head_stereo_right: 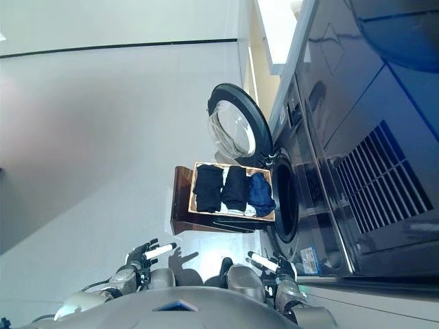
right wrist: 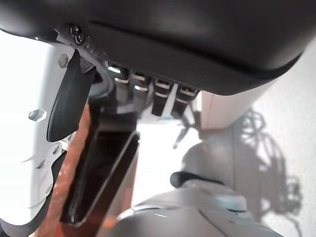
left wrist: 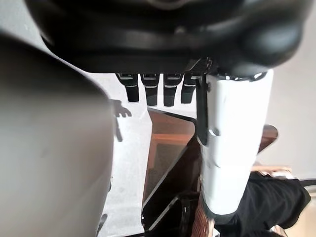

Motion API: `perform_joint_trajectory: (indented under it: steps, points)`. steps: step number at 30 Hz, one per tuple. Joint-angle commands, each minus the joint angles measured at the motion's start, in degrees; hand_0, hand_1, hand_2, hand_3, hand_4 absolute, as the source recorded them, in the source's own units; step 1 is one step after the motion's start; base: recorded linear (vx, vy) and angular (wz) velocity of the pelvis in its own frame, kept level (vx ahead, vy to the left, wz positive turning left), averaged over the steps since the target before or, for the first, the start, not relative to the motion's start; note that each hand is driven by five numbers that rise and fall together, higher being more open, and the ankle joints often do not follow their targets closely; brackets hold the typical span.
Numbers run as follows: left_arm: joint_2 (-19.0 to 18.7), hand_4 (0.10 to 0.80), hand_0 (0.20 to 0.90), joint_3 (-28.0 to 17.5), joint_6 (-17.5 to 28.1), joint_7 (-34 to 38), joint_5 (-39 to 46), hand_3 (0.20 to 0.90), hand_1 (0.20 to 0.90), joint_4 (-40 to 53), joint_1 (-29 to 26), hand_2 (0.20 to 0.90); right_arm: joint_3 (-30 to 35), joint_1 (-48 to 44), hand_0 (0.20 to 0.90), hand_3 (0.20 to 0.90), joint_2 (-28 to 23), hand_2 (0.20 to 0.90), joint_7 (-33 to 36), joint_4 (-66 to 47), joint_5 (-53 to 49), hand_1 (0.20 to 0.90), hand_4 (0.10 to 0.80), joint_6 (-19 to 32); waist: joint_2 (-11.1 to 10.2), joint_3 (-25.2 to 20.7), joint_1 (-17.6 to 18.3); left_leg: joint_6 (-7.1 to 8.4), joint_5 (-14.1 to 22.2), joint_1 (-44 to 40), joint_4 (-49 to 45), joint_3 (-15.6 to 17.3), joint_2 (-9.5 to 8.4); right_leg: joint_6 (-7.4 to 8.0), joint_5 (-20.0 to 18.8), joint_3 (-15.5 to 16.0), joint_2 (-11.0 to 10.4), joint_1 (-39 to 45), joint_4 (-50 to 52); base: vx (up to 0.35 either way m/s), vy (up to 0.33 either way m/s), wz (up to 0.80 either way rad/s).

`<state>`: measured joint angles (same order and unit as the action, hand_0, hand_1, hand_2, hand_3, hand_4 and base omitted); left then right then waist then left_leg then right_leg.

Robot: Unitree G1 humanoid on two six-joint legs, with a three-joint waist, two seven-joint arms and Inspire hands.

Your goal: Pick up the clothes and place them into the washing machine

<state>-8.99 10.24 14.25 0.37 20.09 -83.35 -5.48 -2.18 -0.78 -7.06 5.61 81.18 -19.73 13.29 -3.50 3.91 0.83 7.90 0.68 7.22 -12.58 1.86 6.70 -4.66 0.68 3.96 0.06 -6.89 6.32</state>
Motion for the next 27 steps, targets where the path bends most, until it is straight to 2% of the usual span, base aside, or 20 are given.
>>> perform_joint_trajectory:
  steps: [1, 2, 4, 7, 8, 9, 10, 14, 23, 27]
  points:
    - [-0.63, 0.800, 0.900, -0.27, 1.64, 1.03, -0.14, 0.900, 0.900, -0.54, 1.64, 0.900, 2.63, 0.92, 0.900, 0.900, -6.45, 0.900, 6.53, 1.90, -2.78, 0.900, 0.800, 2.91, 1.03, 1.66, -0.46, -3.86, -7.15, 5.53, 6.27, 0.22, -0.57, 5.34, 2.49, -0.84, 0.56, 7.57, -2.00, 0.236, 0.130, 0.17]
    - [-0.45, 0.800, 0.900, -0.40, 1.74, 0.99, 0.12, 0.900, 0.900, -0.64, 2.08, 0.900, 2.56, 1.12, 0.900, 0.900, -6.49, 0.900, 6.60, 1.88, -3.27, 0.900, 0.800, 3.12, 1.97, 1.31, -0.72, -3.63, -8.78, 6.43, 9.92, 0.70, -1.03, 5.56, 3.48, -1.78, 1.15, 9.15, -2.31, 0.198, 0.120, 0.09]
    - [-0.28, 0.800, 0.900, -0.56, 1.77, 0.93, 0.14, 0.900, 0.900, -0.73, 2.35, 0.900, 2.67, 1.32, 0.900, 0.900, -6.55, 0.900, 6.54, 2.14, -3.22, 0.900, 0.800, 3.10, 2.68, 0.89, -0.93, -3.66, -9.30, 5.41, 11.20, 0.90, -1.42, 5.95, 4.69, -2.66, 1.19, 10.84, -2.45, 0.230, 0.165, -0.12]
    - [-0.07, 0.800, 0.900, -0.38, 1.85, 0.84, 0.40, 0.900, 0.900, -0.77, 2.31, 0.900, 3.24, 1.38, 0.900, 0.900, -6.45, 0.900, 6.33, 2.45, -3.66, 0.900, 0.800, 2.86, 3.12, -0.35, -0.44, -4.21, -8.05, 3.71, 11.56, 2.43, -2.18, 6.72, 5.94, -3.40, -0.37, 12.37, -2.54, 0.174, 0.178, -0.76]
    - [-0.07, 0.800, 0.900, -0.37, 1.85, 0.84, 0.40, 0.900, 0.900, -0.78, 2.31, 0.900, 3.24, 1.38, 0.900, 0.900, -6.45, 0.900, 6.32, 2.45, -3.67, 0.900, 0.800, 2.86, 3.09, -0.35, -0.47, -4.23, -8.00, 3.71, 11.52, 2.47, -2.20, 6.74, 5.96, -3.43, -0.40, 12.38, -2.54, 0.206, 0.202, -0.94]
    - [-0.09, 0.800, 0.900, -0.16, 2.07, 0.86, 0.47, 0.900, 0.900, -0.68, 2.11, 0.900, 3.57, 1.59, 0.900, 0.900, -6.13, 0.900, 6.04, 2.58, -3.97, 0.900, 0.800, 2.62, 2.73, -1.30, -0.46, -4.80, -6.89, 3.65, 10.40, 3.04, -2.87, 7.54, 5.69, -3.88, -1.94, 13.05, -3.48, 0.143, 0.129, -0.66]
    - [-0.10, 0.800, 0.900, -0.15, 2.07, 0.86, 0.47, 0.900, 0.900, -0.68, 2.11, 0.900, 3.57, 1.61, 0.900, 0.900, -6.12, 0.900, 6.04, 2.57, -3.97, 0.900, 0.800, 2.62, 2.70, -1.32, -0.50, -4.81, -6.85, 3.67, 10.36, 3.09, -2.88, 7.56, 5.67, -3.92, -1.97, 13.06, -3.52, 0.212, 0.201, -0.33]
    - [-0.62, 0.800, 0.900, 0.03, 2.02, 0.94, 1.04, 0.900, 0.900, -0.16, 1.38, 0.900, 2.59, 1.23, 0.900, 0.900, -5.42, 0.900, 5.94, 3.60, -2.32, 0.900, 0.800, 1.25, 1.92, -2.60, -0.76, -5.75, -6.16, 3.87, 12.02, 5.02, -3.71, 9.48, 4.96, -4.31, -4.33, 12.46, -4.05, 0.181, 0.192, -0.35]
    - [-1.18, 0.800, 0.900, -0.83, 1.84, 1.03, 0.78, 0.900, 0.900, -1.69, 2.23, 0.900, 1.12, -0.64, 0.900, 0.900, -3.93, 0.900, 5.64, 1.16, -1.76, 0.900, 0.800, 1.76, 0.95, -3.34, -1.93, -7.24, -2.00, 3.98, 8.01, 5.82, -4.90, 11.02, 3.77, -4.67, -6.53, 13.26, -5.22, 0.092, 0.077, -0.09]
    - [-0.84, 0.800, 0.900, -0.98, 1.89, 1.03, 0.38, 0.900, 0.900, -1.61, 2.71, 0.900, 1.62, -0.05, 0.900, 0.900, -3.92, 0.900, 5.62, 1.78, -1.67, 0.900, 0.800, 1.61, 0.38, -4.17, -1.94, -7.62, -1.59, 3.59, 8.67, 6.32, -5.58, 12.12, 1.65, -4.81, -7.41, 13.42, -5.94, 0.051, 0.047, -0.03]
